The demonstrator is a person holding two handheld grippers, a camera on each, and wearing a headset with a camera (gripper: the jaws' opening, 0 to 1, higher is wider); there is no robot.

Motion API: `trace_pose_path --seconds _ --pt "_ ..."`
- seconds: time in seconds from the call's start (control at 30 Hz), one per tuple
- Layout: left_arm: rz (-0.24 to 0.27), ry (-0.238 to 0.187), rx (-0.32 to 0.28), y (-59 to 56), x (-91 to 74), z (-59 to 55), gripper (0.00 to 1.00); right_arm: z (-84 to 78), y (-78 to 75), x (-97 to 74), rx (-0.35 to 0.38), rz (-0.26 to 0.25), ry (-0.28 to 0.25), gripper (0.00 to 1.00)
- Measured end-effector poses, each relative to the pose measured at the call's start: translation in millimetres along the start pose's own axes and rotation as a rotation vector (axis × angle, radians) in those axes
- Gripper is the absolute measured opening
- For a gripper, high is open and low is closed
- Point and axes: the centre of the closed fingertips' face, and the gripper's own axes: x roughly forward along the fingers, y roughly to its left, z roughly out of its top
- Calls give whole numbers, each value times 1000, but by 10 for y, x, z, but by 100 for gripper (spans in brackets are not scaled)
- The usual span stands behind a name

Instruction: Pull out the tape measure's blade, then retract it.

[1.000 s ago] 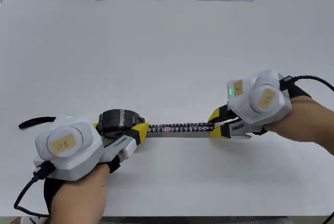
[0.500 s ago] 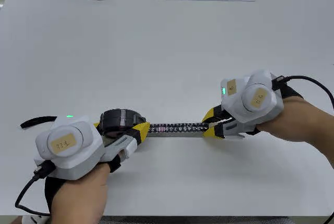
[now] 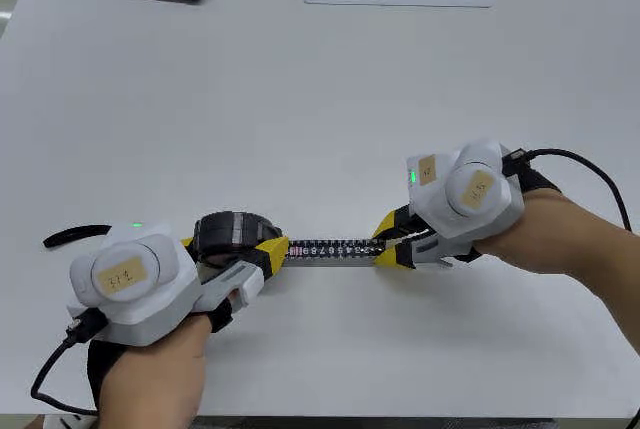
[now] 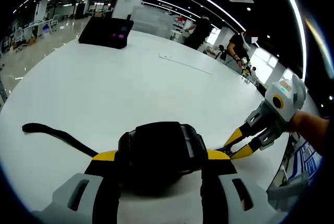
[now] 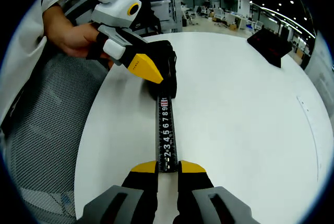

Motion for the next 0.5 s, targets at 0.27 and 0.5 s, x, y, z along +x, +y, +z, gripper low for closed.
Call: trace_pose_path --seconds 0.27,0.5 --pt "-4 -2 -6 -4 -4 2 58 77 -8 51 -1 9 -9 10" --pt "-8 -2 -7 -7 -8 3 58 161 -1 102 2 17 -21 10"
